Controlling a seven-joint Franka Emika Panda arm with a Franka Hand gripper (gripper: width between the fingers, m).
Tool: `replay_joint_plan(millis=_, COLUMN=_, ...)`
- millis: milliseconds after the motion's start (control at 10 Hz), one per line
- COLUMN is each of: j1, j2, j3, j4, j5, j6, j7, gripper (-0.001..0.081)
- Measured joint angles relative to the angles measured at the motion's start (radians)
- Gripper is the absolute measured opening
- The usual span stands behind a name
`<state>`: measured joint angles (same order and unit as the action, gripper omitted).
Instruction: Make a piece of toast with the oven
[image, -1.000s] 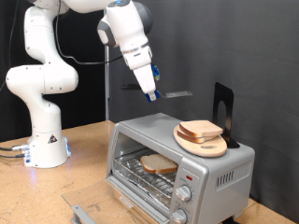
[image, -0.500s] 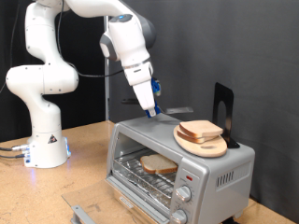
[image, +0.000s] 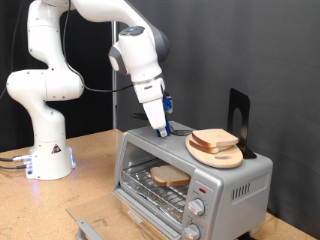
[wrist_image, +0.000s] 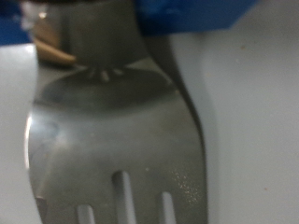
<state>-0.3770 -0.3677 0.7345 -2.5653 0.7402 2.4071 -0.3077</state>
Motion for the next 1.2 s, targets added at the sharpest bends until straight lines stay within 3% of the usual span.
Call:
replay_joint_plan(millis=100, j1=0.0, j2=0.0, j3=-0.001, j4=0.0, j5=0.0, j6=-0.004, j7=-0.002, gripper=0.0627)
replay_joint_plan(millis=200, j1=0.0, j2=-0.002, j3=-0.005, j4=0.001, j5=0.003, j6=-0.016, j7=-0.008, gripper=0.0676)
replay_joint_plan(millis=600, j1=0.005, j2=-0.044, j3=-0.083, j4=0.021, j5=0.035, j6=-0.165, j7=-0.086, gripper=0.0682)
replay_joint_plan(millis=1000, j1=0.004, j2=-0.109, j3=-0.176, j4=0.054, j5=0.036, j6=-0.296, j7=-0.104, gripper=0.0682)
replay_joint_plan(millis=1200, j1=0.007, j2=-0.106, j3=-0.179, j4=0.052, j5=0.054, j6=-0.306, j7=-0.137, gripper=0.0682)
